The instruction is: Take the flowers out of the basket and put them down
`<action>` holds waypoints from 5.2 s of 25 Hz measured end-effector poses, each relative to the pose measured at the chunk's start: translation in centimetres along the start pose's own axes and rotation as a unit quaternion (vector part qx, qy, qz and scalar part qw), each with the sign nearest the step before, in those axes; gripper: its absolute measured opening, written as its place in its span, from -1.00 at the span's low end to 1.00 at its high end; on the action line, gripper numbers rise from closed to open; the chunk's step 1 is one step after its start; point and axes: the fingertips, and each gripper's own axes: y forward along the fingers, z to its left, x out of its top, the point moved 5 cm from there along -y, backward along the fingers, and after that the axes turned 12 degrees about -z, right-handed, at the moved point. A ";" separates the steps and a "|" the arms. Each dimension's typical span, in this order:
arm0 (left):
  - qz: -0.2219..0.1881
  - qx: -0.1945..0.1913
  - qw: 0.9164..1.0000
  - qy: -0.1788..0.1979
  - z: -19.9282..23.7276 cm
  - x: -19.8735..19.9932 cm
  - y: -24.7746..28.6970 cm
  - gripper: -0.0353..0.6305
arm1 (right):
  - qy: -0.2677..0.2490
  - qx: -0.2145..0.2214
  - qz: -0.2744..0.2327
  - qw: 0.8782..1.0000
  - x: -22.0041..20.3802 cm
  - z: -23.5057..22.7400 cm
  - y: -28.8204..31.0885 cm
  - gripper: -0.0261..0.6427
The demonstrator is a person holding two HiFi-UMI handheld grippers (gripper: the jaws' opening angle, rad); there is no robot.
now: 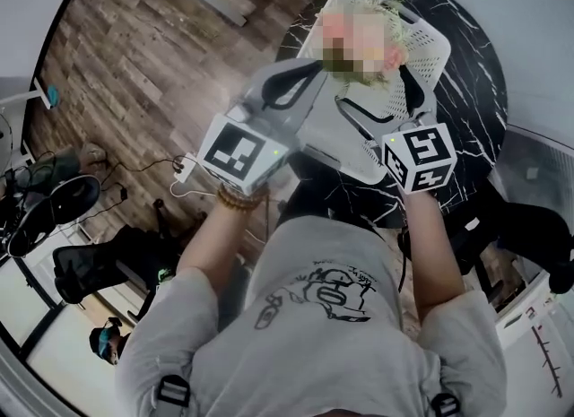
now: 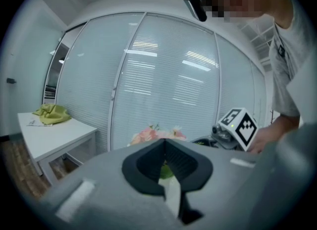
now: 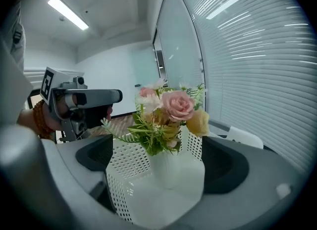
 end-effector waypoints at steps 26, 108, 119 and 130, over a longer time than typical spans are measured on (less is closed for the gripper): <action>0.020 0.010 1.000 0.019 4.1 -4.2 3.2 -0.88 | -0.028 0.000 0.014 1.000 -4.6 -1.6 7.1 0.63; -0.110 -0.068 0.985 0.113 -9.1 18.2 1.8 -0.88 | -0.134 -0.013 -0.153 0.979 15.5 4.5 -8.0 0.03; -0.116 -0.072 0.984 0.119 -10.3 19.8 1.1 -0.88 | -0.136 -0.012 -0.151 0.979 16.7 5.6 -9.4 0.03; -0.115 -0.107 0.982 0.107 -14.1 18.9 3.5 -0.88 | -0.135 -0.051 -0.147 0.979 15.7 3.4 -13.6 0.03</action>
